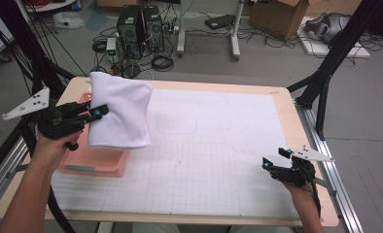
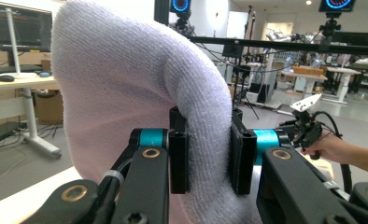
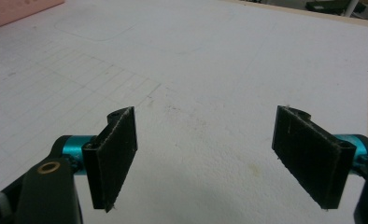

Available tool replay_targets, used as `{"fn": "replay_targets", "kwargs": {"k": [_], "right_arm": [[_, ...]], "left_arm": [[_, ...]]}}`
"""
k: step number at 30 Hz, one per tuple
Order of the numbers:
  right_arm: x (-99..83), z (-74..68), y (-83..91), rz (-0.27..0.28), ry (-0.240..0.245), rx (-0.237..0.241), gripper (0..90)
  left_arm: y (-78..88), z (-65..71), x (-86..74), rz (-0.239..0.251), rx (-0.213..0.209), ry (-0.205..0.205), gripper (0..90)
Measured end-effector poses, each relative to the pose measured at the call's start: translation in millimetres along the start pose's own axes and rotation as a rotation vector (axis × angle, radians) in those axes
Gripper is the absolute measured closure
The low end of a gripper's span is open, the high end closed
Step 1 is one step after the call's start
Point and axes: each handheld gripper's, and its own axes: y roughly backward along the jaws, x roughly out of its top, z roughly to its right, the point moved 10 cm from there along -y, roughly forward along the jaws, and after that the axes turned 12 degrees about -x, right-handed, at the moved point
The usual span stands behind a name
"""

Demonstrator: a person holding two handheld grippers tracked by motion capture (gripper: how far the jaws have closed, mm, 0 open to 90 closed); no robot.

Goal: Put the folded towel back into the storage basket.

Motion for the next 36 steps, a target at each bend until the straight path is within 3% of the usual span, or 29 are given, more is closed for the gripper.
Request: {"fn": "replay_targets", "kwargs": {"k": [8, 16, 21, 29, 34, 36], "right_arm": [[-1.2, -0.2, -0.7, -0.004, 0.004, -0.006, 21.2], [-2.4, -4.9, -2.1, -0.014, 0.020, -0.004, 21.2], [-2.9, -8.0, -3.0, -0.019, 0.026, 0.000, 21.2], [-3.0, -9.6, -3.0, -0.021, 0.032, 0.004, 21.2], [-3.1, -9.1, -1.8, -0.021, 0.024, 0.002, 21.2], [-2.5, -8.5, -1.5, -0.016, 0.028, 0.002, 21.2]], "left_arm": [[32.3, -15.5, -6.2, 0.001, 0.048, 0.022, 74.1], [57.4, -41.4, -36.9, -0.051, 0.121, 0.091, 73.9], [61.7, -62.8, -70.1, -0.176, 0.212, 0.189, 73.6], [58.5, -87.8, -113.4, -0.398, 0.332, 0.294, 72.7], [59.0, -95.3, -122.5, -0.438, 0.382, 0.325, 70.9], [64.2, -99.0, -125.0, -0.450, 0.426, 0.353, 68.2]]}}
